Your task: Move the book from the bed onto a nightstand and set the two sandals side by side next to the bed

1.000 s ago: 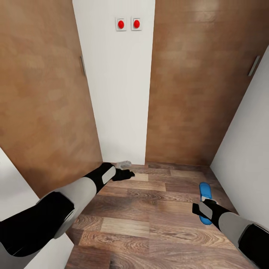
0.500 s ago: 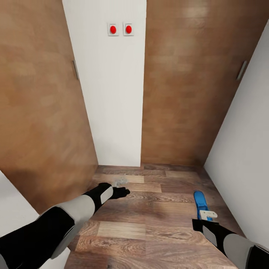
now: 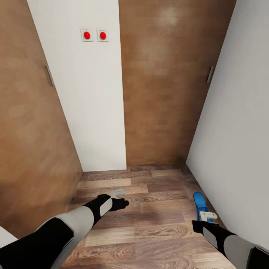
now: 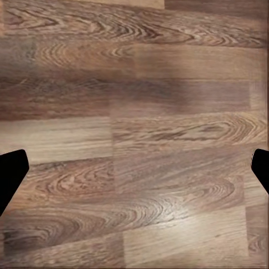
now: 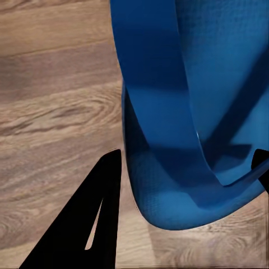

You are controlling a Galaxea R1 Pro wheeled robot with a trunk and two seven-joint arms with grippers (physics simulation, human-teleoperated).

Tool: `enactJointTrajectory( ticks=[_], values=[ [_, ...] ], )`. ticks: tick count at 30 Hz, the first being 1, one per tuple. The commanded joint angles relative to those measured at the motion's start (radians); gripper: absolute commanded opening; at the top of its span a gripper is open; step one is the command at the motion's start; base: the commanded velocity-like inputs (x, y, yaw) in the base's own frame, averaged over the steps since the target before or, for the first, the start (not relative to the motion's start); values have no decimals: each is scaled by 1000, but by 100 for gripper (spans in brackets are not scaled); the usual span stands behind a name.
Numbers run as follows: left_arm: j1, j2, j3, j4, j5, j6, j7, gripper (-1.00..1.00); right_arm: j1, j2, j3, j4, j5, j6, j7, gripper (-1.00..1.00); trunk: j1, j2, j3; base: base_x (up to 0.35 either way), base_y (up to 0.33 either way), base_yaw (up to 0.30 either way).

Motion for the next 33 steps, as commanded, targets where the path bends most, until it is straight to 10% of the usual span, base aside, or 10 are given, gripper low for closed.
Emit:
enactJointTrajectory(
  ticks=[1,19,33],
  values=[
    [0,0,-7,7,6,2,-2,100,0,-1,8,-4,-7,5,-3,-100,-4,7,3,0,0,-300],
    [3,1,-1,32,7,-2,26,100,16,-1,10,-3,-3,11,87,-100,-73,133,63,0,0,-91],
    [78,10,1,78,7,-4,27,100,191,-1,10,-2,-3,-53,96,-100,-127,231,107,0,0,0]
  ],
)
